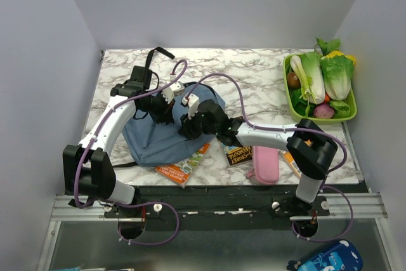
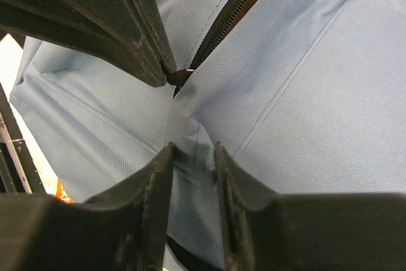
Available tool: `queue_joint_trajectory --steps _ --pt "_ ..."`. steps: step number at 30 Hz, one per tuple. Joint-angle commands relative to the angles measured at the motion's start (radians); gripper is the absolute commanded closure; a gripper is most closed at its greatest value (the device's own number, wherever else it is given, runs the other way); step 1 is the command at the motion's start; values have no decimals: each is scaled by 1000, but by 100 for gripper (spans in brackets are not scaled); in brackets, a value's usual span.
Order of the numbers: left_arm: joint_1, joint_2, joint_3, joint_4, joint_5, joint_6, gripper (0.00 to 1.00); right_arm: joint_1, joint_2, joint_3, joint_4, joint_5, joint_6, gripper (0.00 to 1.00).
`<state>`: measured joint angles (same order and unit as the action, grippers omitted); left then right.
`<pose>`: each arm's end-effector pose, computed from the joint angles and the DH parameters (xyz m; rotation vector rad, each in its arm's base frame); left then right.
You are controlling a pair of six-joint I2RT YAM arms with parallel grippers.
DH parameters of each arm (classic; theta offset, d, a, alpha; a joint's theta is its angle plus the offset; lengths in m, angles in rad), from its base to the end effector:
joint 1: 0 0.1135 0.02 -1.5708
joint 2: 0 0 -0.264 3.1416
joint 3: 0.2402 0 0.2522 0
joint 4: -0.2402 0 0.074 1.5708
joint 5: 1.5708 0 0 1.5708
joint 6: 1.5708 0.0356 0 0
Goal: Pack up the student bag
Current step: Zip the student bag at the center of the board.
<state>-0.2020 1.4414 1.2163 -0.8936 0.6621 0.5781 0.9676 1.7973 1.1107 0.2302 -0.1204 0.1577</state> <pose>0.2726 -0.0782 0.2873 1.1275 2.2254 -0.7328 0.2262 0.3359 0.2137 -0.9102 1.9210 0.8143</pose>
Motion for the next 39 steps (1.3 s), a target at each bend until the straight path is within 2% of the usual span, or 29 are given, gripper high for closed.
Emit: queue_joint_trajectory --steps 1,2,3,12,18,28,37,39 --pt "1 -35 -20 -4 10 -1 100 5 4 6 89 -36 16 69" --pt "4 -29 -24 8 -7 -1 100 6 -4 -6 95 -36 25 79" --pt "6 -24 -26 16 -16 -3 100 5 -13 -17 100 -39 26 84" --pt "62 97 54 70 -182 -49 100 11 -72 -153 127 -30 54 99" --pt "85 160 104 102 -210 -55 100 59 -35 -158 124 -24 56 99" --pt "92 295 307 110 -263 -70 100 89 -76 -230 97 18 36 99" --pt "99 438 368 206 -505 -95 100 121 -136 -278 100 45 19 99" --pt "105 482 388 216 -522 -121 100 125 -139 -275 98 47 23 99"
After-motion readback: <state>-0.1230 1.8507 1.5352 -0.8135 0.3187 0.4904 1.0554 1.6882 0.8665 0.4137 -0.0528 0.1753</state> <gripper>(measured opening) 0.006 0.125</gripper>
